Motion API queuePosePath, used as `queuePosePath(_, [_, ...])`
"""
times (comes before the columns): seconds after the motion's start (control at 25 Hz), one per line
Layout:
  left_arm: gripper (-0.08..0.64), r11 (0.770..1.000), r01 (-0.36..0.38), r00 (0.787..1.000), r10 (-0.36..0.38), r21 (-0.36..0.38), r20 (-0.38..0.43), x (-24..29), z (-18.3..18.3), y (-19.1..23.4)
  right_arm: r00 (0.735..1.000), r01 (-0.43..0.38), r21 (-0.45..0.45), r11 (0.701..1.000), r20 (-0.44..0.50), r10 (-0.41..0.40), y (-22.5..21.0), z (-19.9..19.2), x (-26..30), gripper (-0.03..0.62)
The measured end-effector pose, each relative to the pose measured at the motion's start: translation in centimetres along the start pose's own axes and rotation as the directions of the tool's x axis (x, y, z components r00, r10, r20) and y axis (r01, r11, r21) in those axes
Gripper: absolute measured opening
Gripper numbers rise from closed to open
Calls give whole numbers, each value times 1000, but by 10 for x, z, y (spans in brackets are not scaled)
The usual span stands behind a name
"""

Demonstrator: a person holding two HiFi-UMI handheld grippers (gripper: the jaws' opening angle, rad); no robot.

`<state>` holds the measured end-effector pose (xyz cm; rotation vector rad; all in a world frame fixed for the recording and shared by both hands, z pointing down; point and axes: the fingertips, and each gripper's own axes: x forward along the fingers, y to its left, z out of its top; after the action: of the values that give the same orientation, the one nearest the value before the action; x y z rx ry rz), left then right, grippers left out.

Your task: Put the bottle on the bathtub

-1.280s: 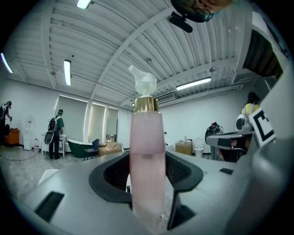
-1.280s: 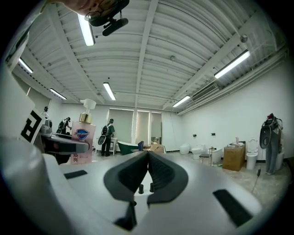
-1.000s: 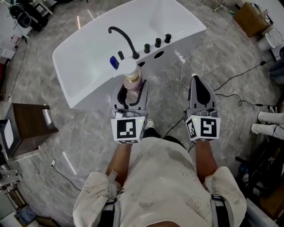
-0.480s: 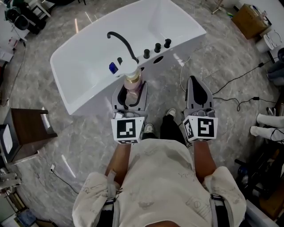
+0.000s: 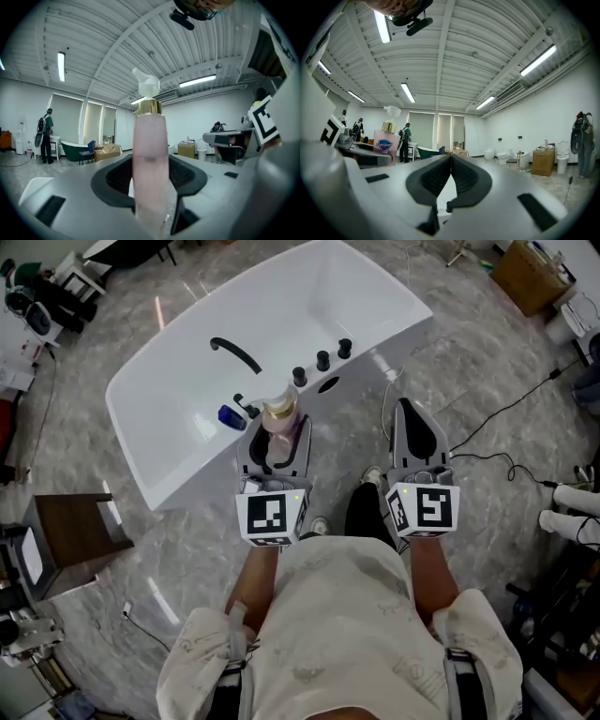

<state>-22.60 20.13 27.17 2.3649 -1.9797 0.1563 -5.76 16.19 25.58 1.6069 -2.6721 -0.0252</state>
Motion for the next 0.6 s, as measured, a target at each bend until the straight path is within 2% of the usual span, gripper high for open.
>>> queuePosePath(0.6, [222, 996, 87, 993, -86, 20, -75, 194, 13, -95, 997, 61, 69, 996, -45, -58, -184, -21, 86, -11])
